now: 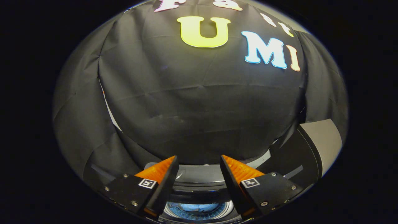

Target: Put the clothes into the washing machine and then close the washing machine lid.

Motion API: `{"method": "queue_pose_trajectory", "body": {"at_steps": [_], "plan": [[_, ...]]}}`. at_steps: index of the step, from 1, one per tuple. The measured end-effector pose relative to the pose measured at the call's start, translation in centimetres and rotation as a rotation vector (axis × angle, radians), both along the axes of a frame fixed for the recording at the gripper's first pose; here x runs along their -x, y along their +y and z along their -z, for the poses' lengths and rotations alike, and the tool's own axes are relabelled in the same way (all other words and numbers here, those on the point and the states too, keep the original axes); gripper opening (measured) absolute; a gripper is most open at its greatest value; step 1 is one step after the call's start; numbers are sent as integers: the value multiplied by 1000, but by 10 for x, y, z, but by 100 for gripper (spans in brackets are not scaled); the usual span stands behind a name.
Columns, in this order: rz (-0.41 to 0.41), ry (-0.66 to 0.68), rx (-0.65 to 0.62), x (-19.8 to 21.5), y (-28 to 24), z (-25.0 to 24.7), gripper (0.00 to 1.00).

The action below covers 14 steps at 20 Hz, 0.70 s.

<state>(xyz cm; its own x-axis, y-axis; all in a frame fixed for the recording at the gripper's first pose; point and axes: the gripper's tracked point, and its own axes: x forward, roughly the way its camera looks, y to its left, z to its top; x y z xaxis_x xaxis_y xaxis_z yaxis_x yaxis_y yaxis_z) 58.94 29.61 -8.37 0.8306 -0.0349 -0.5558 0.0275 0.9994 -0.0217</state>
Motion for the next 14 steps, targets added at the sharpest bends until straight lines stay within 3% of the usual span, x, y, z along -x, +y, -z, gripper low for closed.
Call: {"method": "queue_pose_trajectory", "body": {"at_steps": [14], "plan": [[22, 31, -8, 45, 3, 21, 92]]}}
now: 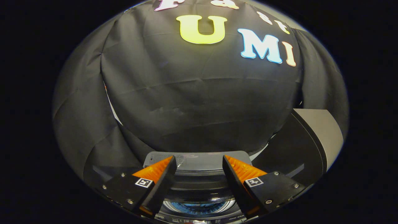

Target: Put the clothes into the washing machine and then close the washing machine lid.

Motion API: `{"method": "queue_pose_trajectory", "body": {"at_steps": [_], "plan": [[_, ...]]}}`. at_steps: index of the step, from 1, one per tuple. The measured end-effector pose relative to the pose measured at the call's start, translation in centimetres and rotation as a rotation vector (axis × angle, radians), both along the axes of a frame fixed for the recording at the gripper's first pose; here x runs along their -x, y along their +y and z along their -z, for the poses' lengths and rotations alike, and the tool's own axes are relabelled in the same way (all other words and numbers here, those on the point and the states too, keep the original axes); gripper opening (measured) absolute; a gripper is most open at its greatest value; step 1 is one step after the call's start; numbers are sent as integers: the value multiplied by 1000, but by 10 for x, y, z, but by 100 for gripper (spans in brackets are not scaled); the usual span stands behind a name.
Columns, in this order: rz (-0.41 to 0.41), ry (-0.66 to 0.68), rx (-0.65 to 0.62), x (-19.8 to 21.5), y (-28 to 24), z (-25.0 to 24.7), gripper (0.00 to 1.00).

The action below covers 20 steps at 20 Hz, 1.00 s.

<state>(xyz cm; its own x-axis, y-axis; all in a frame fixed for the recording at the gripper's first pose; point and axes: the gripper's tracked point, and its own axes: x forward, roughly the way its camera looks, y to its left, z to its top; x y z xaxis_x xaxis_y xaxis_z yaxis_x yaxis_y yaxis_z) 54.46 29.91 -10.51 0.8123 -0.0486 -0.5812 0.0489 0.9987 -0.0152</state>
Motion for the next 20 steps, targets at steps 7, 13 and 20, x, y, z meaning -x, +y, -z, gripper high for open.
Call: {"method": "queue_pose_trajectory", "body": {"at_steps": [7, 13, 20], "plan": [[56, 45, -2, 35, -2, 27, 95], [30, 100, -63, 88, 8, 85, 96], [18, 84, -21, 108, 3, 93, 95]]}}
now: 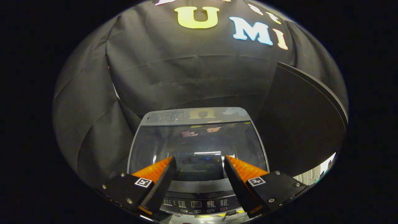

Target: Put the clothes into the washing machine and then close the washing machine lid.

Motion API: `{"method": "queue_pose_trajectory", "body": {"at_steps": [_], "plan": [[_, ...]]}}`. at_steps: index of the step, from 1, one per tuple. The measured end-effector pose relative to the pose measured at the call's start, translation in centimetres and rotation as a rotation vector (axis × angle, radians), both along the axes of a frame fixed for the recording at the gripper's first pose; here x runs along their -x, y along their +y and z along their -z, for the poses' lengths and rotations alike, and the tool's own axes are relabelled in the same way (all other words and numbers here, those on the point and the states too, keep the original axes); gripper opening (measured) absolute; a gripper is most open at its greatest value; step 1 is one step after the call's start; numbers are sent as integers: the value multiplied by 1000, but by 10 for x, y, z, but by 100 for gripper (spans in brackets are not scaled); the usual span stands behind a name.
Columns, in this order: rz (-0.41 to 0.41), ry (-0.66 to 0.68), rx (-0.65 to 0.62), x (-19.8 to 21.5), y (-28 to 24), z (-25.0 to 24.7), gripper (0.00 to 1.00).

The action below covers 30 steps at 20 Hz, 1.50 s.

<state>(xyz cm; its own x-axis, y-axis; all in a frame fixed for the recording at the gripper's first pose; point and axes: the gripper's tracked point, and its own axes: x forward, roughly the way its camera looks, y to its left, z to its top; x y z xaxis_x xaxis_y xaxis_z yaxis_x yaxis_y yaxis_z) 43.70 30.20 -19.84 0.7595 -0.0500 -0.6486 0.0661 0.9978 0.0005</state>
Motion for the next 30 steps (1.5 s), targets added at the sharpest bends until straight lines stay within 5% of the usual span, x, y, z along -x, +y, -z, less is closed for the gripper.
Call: {"method": "queue_pose_trajectory", "body": {"at_steps": [12, 30], "plan": [[27, -240, 40, 66, -41, -36, 96], [-69, -481, 33, 290, -223, -173, 95]]}}
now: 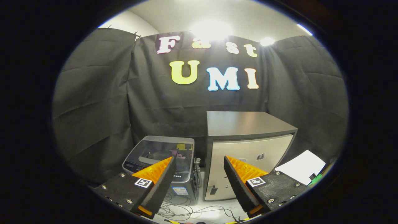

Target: Put the clothes into the washing machine and then close the washing machine lid.

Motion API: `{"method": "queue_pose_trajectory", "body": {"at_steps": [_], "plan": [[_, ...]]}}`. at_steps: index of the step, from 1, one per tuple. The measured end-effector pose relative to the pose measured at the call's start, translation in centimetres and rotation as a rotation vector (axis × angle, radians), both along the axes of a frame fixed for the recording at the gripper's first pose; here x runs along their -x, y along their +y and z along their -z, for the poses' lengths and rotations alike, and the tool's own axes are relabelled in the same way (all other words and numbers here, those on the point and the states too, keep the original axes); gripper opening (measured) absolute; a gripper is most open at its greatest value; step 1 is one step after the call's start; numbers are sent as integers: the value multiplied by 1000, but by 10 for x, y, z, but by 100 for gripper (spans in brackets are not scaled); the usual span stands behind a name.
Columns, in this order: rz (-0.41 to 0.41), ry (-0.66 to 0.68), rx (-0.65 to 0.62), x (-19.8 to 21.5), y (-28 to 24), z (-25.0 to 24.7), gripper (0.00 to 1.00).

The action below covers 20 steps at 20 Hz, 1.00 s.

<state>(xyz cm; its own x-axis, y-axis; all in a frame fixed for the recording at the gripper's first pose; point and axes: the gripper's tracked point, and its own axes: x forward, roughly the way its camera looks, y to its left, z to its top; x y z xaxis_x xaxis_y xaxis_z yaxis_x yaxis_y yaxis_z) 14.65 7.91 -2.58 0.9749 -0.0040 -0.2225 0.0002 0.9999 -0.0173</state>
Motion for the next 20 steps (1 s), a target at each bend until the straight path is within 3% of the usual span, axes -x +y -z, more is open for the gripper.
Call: {"method": "queue_pose_trajectory", "body": {"at_steps": [5, 11, 20], "plan": [[-24, 3, 48, 57, -44, -6, 95], [-14, -1, 34, 116, -54, -2, 95], [21, -5, 75, 159, -46, 12, 95]]}}
